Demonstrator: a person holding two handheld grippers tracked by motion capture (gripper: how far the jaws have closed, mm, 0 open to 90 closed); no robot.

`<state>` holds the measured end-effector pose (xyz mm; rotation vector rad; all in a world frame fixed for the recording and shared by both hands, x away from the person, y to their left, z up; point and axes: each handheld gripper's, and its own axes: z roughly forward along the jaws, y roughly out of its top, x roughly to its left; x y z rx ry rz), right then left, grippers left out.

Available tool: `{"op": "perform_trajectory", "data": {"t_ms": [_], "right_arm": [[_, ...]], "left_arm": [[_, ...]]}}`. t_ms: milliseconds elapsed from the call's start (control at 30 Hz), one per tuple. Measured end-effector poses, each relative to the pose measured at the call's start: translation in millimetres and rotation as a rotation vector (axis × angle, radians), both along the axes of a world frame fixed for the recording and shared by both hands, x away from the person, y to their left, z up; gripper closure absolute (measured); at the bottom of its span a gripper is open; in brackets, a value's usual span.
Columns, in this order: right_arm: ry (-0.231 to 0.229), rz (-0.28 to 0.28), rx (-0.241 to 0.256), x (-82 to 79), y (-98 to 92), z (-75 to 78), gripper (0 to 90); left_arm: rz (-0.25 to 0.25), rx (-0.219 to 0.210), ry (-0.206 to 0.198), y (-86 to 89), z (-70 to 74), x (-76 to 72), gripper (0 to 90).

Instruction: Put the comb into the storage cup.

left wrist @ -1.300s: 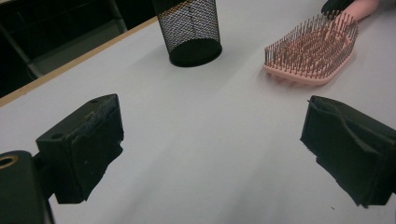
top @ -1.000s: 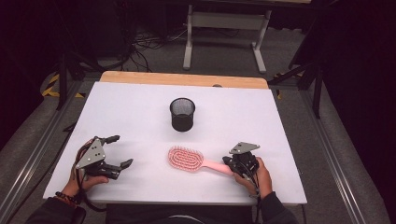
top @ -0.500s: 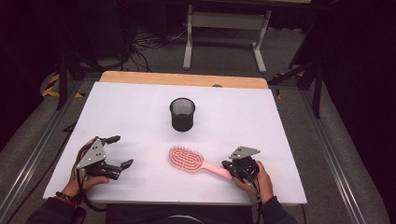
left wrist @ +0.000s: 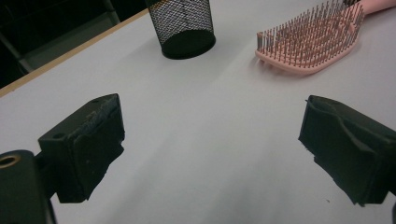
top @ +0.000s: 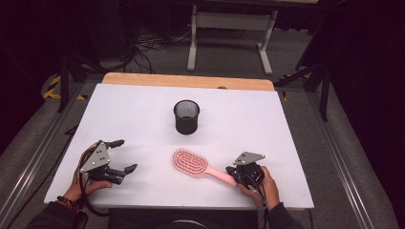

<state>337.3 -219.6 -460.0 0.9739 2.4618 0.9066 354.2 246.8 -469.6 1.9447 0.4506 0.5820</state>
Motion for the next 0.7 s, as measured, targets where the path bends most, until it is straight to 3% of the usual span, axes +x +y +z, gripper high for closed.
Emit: {"op": "perform_trajectory", "data": {"t_ms": [700], "right_arm": [[-0.022,-0.008,0.008,3.4,-2.2,6.4,86.7]], "left_arm": [[-0.005,-0.005,-0.003,0.8,1.3,-0.4,7.6]]}}
